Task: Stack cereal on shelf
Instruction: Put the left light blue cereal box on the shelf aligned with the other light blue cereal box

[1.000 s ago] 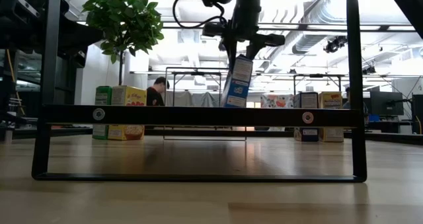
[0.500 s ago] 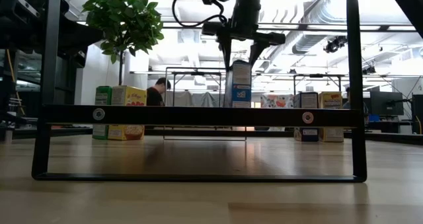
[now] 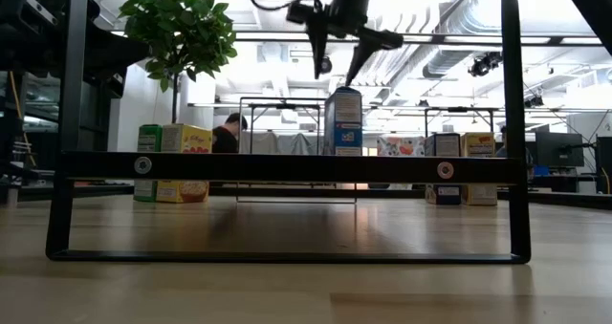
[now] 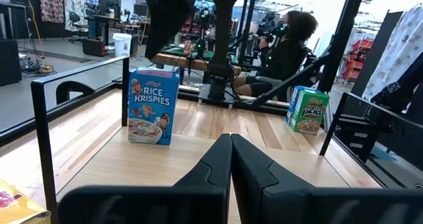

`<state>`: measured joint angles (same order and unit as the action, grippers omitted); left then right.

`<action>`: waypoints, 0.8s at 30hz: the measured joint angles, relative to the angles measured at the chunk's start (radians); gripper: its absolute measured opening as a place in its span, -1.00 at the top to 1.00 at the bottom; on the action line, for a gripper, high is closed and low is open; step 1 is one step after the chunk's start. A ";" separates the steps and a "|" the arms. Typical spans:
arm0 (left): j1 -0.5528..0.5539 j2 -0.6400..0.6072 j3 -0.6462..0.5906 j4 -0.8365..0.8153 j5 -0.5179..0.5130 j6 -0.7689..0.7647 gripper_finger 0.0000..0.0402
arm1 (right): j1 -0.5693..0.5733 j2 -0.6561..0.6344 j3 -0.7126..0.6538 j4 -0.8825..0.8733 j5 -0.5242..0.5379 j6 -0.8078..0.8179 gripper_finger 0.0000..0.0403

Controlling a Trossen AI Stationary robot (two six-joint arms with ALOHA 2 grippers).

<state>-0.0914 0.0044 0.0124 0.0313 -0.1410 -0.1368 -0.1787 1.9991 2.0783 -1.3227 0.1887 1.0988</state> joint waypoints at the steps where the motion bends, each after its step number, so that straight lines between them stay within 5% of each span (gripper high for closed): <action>1: 0.000 0.000 0.000 0.000 0.000 0.000 1.00 | 0.000 0.000 0.020 -0.007 -0.001 -0.019 -0.17; 11: 0.000 0.000 0.000 0.000 0.000 0.000 1.00 | 0.038 -0.006 0.257 -0.248 0.037 -0.336 -0.17; 15: 0.000 0.000 0.000 0.000 0.000 0.000 1.00 | 0.067 -0.048 0.252 -0.247 -0.043 -0.464 -0.17; 24: 0.000 0.003 0.000 0.001 0.000 0.000 1.00 | 0.125 -0.319 -0.098 -0.247 -0.045 -0.540 -0.17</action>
<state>-0.0917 0.0071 0.0121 0.0319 -0.1413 -0.1368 -0.0541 1.6798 1.9799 -1.5695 0.1433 0.5592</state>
